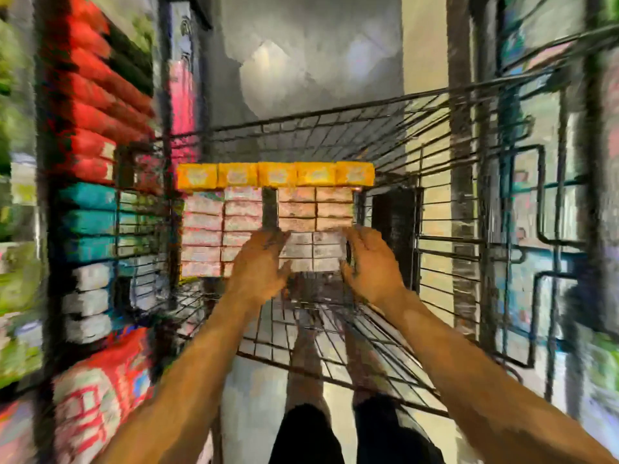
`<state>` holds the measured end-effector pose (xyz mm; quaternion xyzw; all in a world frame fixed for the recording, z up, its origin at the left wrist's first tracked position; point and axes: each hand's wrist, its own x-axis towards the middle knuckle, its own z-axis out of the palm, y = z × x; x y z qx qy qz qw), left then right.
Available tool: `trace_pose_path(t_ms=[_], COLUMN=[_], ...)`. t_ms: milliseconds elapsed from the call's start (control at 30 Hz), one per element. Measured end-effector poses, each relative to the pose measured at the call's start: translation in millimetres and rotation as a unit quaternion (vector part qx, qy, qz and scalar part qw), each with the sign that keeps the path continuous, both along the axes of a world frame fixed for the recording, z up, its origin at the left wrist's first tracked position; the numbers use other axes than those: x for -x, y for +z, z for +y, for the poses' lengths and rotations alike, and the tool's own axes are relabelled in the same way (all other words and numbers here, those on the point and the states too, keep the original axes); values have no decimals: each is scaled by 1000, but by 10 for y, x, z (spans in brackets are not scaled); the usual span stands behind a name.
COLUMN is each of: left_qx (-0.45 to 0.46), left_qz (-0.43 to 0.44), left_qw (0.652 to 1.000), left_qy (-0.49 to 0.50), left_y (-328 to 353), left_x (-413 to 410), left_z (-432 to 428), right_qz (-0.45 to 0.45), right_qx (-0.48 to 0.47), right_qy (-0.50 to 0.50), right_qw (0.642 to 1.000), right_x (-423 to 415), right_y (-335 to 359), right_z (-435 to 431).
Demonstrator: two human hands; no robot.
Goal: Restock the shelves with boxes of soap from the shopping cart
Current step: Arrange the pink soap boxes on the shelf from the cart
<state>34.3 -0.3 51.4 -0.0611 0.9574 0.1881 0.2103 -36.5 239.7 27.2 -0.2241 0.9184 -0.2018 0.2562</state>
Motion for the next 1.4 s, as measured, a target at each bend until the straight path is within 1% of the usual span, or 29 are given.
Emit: trace_pose_path(t_ms=[133,233,300,433,567,667,800,833,900,967,1033,1067,1100,1133,1167,1300,1367,1400], left_qx=[4,9,20,69,108,132,144,136,109,63,-33,-95,-167,-237,-286,-330,-325,-330], left_qz=[18,74,93,78,77,73,88,93,93,113,123,122,113,101,100,135,154,167], left_qw=[999,995,994,993,991,989,985,986,989,991,987,975,951,919,888,802,772,751], left_qy=[-36,-60,-62,-59,-19,6,30,29,22,35,101,161,236,297,346,479,523,547], left_y=[-590,-944,-1099,-1328,-1420,-1439,-1405,-1362,-1240,-1073,-742,-573,-374,-170,22,852,1260,1469], left_x=[241,303,309,287,276,281,311,298,230,81,-79,-173,-277,-389,-505,-986,-1239,-1388], left_z=[-41,-38,-20,-21,23,92,119,109,66,1,-39,-60,-69,-74,-89,-175,-204,-198], right_qz=[6,17,20,56,134,157,104,83,31,-35,-92,-109,-124,-142,-159,-255,-289,-303], right_qx=[7,6,-5,-47,-73,-81,-87,-77,-24,52,97,116,134,156,173,263,271,271], right_qy=[-3,-4,8,4,6,2,-11,-13,-42,-106,-168,-186,-199,-208,-220,-253,-238,-219], right_qw=[1000,1000,1000,997,988,984,991,994,998,992,977,970,963,955,947,895,887,887], right_x=[171,216,231,236,233,212,158,138,87,10,-78,-113,-150,-178,-198,-337,-431,-475], right_y=[-492,-856,-1032,-1200,-1301,-1322,-1208,-1144,-975,-774,-566,-425,-291,-132,40,822,1187,1372], right_z=[-149,-219,-250,-291,-327,-357,-311,-291,-245,-208,-175,-176,-164,-178,-209,-398,-503,-554])
